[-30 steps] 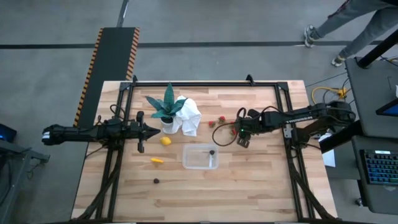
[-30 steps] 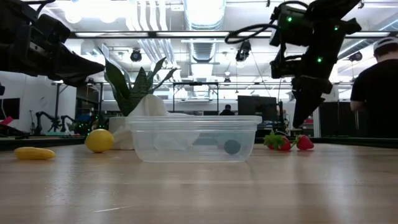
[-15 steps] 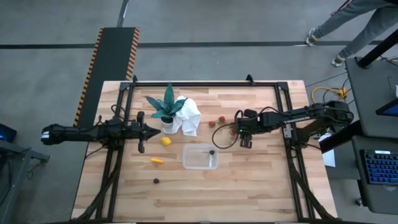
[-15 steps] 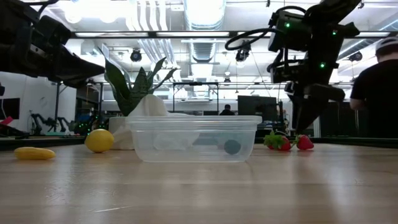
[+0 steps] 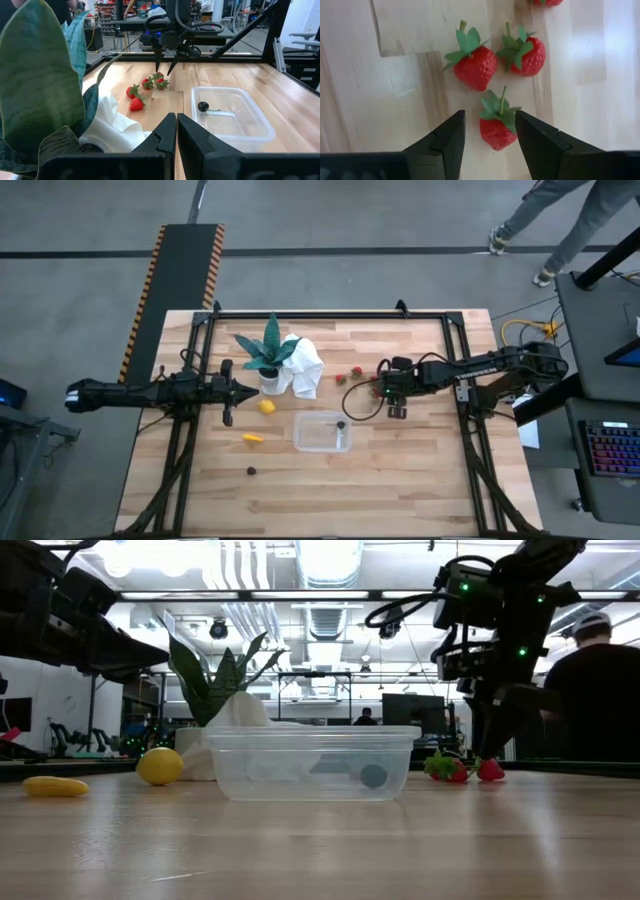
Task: Pick and placing Produce into tupperware
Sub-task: Put the strawberry into the bin
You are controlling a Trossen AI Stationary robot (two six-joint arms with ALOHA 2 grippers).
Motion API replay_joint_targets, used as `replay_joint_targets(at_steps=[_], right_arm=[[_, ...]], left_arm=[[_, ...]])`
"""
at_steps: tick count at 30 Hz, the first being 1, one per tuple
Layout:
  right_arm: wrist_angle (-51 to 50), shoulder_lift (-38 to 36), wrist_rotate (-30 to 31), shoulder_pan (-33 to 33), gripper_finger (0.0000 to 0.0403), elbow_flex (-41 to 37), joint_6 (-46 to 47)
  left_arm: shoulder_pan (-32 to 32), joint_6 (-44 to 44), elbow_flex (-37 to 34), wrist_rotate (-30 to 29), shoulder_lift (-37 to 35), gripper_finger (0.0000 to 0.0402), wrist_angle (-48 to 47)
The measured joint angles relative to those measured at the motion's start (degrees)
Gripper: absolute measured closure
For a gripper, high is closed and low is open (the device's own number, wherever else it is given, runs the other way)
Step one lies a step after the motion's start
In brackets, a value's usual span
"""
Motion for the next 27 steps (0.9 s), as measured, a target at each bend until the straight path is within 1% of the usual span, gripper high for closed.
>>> replay_joint_targets(at_steps=[18, 27], right_arm=[[2.68, 0.0, -0.02, 0.0, 0.0247, -1.5, -0.34], [4.85, 0.0, -1.08, -0.13, 0.0251, -2.2, -0.14]], left_arm=[[0.0, -0.02, 0.0, 0.0, 0.08, 0.0402, 0.04], [0.02, 0.0, 0.0, 0.0, 0.08, 0.0402, 0.04]])
